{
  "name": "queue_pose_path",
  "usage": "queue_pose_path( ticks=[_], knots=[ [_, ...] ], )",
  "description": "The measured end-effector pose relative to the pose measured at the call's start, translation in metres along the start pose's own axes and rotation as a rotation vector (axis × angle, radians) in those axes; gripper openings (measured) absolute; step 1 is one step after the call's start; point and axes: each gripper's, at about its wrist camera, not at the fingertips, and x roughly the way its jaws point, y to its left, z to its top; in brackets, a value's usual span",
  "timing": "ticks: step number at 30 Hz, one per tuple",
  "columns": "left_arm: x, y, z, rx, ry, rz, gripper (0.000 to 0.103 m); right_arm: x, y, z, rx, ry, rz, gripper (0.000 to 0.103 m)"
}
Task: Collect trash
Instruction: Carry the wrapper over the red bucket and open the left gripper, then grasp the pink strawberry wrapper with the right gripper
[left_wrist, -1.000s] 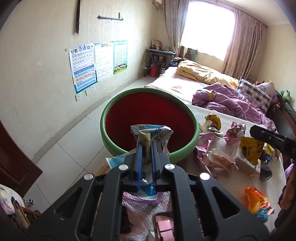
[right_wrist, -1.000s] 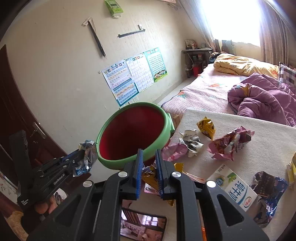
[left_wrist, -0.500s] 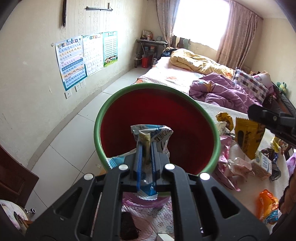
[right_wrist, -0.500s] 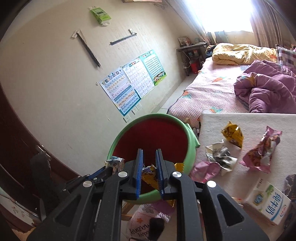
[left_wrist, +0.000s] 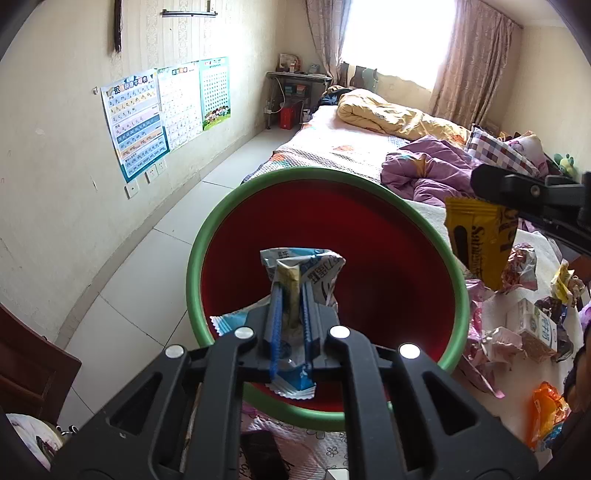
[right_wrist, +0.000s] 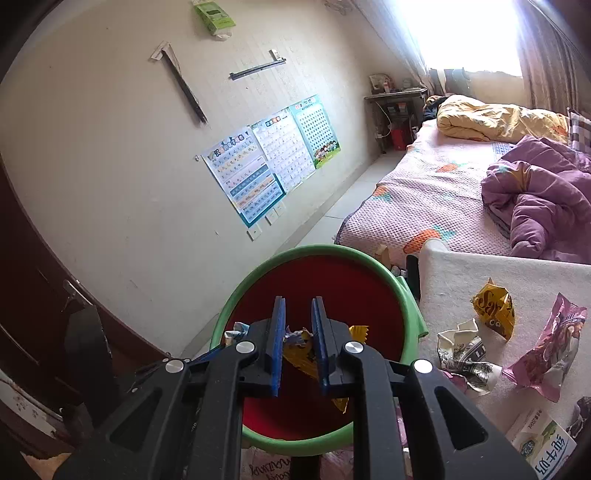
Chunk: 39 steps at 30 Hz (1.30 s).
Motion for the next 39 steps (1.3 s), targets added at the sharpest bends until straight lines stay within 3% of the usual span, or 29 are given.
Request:
queue_pose_path(
  ticks=[1, 2, 3, 5, 7, 14, 19, 24, 30, 39],
  knots=[
    [0.0, -0.002, -0.001, -0.004, 0.0, 0.008, 0.009, 0.001, -0.001, -0.002, -0.001, 0.002, 0.001, 0.017],
    [0.0, -0.002, -0.002, -0.008, -0.001, 0.013, 0.017, 0.003, -0.001, -0.002, 0.001, 0.005, 0.002, 0.019],
    [0.0, -0.002, -0.003, -0.011, 0.0, 0.018, 0.034, 0.005, -0.001, -0.002, 0.004, 0.013, 0.002, 0.031],
    [-0.002, 0.0, -0.004, -0.016, -0.012, 0.036, 0.056, 0.003, -0.004, -0.002, 0.01, 0.003, -0.009, 0.045],
    [-0.007, -0.001, -0.007, -0.02, -0.025, 0.044, 0.057, -0.002, -0.009, -0.003, 0.02, -0.012, -0.015, 0.054],
    [-0.035, -0.018, -0.017, -0.053, -0.068, 0.013, 0.058, -0.048, -0.029, -0.019, 0.04, -0.039, -0.042, 0.055],
    [-0.05, -0.054, -0.027, -0.051, -0.061, -0.061, 0.058, -0.082, -0.041, -0.045, 0.038, -0.04, -0.075, 0.056],
    [-0.056, -0.101, -0.048, 0.006, -0.023, -0.09, 0.058, -0.109, -0.055, -0.078, -0.008, 0.0, -0.091, 0.056],
    [-0.066, -0.147, -0.075, 0.004, 0.017, -0.051, 0.058, -0.141, -0.089, -0.109, -0.009, 0.069, -0.079, 0.057],
    [-0.086, -0.196, -0.119, -0.076, 0.039, 0.008, 0.06, -0.191, -0.147, -0.146, -0.053, 0.146, -0.088, 0.057]
  ],
)
